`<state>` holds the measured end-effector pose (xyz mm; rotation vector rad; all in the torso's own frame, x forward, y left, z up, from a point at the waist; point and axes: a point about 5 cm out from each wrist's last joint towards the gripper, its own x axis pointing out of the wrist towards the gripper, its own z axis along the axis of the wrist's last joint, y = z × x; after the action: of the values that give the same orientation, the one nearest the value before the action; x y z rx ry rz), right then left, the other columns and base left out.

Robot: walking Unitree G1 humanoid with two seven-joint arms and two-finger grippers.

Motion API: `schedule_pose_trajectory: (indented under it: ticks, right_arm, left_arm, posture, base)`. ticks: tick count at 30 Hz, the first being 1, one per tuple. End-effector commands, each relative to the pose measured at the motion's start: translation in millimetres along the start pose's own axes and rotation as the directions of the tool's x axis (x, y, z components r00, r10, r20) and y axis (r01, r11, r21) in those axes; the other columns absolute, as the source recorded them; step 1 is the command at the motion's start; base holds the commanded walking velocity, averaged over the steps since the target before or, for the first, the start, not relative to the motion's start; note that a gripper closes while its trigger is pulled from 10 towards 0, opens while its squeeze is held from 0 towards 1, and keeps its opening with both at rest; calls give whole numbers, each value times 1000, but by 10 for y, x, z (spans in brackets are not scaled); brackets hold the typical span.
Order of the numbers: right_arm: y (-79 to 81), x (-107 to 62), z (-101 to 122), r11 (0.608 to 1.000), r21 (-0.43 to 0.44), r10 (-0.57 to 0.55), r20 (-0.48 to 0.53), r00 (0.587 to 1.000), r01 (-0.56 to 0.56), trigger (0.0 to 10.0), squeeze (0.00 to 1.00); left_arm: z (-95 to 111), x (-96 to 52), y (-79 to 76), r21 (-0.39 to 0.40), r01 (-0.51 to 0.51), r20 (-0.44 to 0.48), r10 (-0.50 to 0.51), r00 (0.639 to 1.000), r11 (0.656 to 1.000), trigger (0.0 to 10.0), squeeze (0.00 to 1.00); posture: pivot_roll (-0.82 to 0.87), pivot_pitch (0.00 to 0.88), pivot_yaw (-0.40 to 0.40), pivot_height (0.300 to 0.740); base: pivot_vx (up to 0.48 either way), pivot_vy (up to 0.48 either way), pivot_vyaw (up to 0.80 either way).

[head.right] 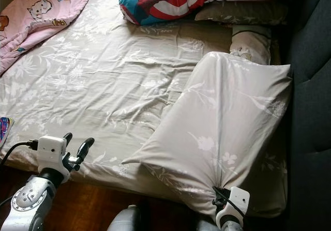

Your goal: Clean up the room

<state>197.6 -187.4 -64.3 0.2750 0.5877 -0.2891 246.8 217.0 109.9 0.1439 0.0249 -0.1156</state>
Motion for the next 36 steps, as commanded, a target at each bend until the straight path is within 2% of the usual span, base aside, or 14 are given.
schedule_pose_trajectory:
  ticks: [1, 6, 12, 14, 16, 20, 25, 29, 31, 32, 33, 35, 36]
  right_arm:
    - [22, -236, -545, 1000, 8, -20, -237, 971, 22, 0, 0]
    - [8, -190, -480, 999, 1, -41, -230, 972, 43, 0, 0]
    - [-161, -165, -402, 994, -62, -104, -208, 973, 93, 0, 0]
    - [-270, -52, -178, 987, -64, -154, -157, 976, 145, 0, 0]
    - [-297, 11, -41, 984, -66, -171, -122, 978, 164, 0, 0]
    - [-398, 96, 236, 968, -138, -213, -22, 977, 208, 0, 0]
    - [-715, 107, 582, 929, -122, -337, 105, 936, 349, 0, 0]
    - [-767, 106, 635, 923, -126, -351, 120, 929, 365, 0, 0]
    - [-943, 83, 790, 891, -165, -397, 167, 903, 422, 0, 0]
    - [-943, 83, 790, 891, -165, -397, 167, 903, 422, 0, 0]
    - [-1222, 12, 995, 839, -158, -483, 227, 846, 521, 0, 0]
    - [-1434, -62, 1140, 791, -134, -554, 257, 792, 596, 0, 0]
    - [-1434, -62, 1140, 791, -134, -554, 257, 792, 596, 0, 0]
  left_arm:
    - [-146, -82, 13, -2, -14, -57, 14, 998, 1000, 10000, 0]
    - [-179, -81, -1, -7, -20, -63, 20, 998, 1000, 10000, 0]
    - [-228, -42, -2, -7, -28, -70, 28, 997, 1000, 10000, 0]
    - [-293, -38, -13, -6, -24, -83, 24, 996, 1000, 10000, 0]
    - [-346, -50, -6, -6, -26, -96, 26, 995, 1000, 10000, 0]
    - [-428, -40, 31, -3, -49, -111, 48, 993, 999, 10000, 0]
    - [-490, -7, 58, -10, -85, -112, 83, 990, 996, 10000, 0]
    - [-502, 8, 53, -11, -88, -113, 87, 990, 996, 10000, 0]
    - [-519, 53, 42, -21, -98, -108, 96, 990, 995, 10000, 0]
    - [-519, 53, 42, -21, -98, -108, 96, 990, 995, 10000, 0]
    - [-524, 99, 38, -27, -106, -104, 102, 989, 994, 10000, 0]
    - [-537, 129, 33, -29, -107, -100, 103, 990, 994, 10000, 0]
    - [-537, 129, 33, -29, -107, -100, 103, 990, 994, 10000, 0]
  posture:
    - [185, 376, 134, 720]
    - [176, 359, 122, 720]
    - [154, 329, 104, 720]
    - [126, 300, 92, 720]
    - [111, 281, 85, 720]
    - [75, 230, 55, 720]
    - [48, 184, 35, 720]
    - [44, 179, 33, 720]
    - [30, 164, 27, 720]
    - [30, 164, 27, 720]
    - [11, 155, 23, 720]
    - [1, 148, 20, 720]
    - [1, 148, 20, 720]
  base:
    - [0, 0, 0]
    - [0, 0, 0]
    - [0, 0, 0]
    - [0, 0, 0]
    - [0, 0, 0]
    - [0, 0, 0]
    - [0, 0, 0]
    - [0, 0, 0]
    - [0, 0, 0]
    - [0, 0, 0]
    - [0, 0, 0]
    - [0, 0, 0]
    - [0, 0, 0]
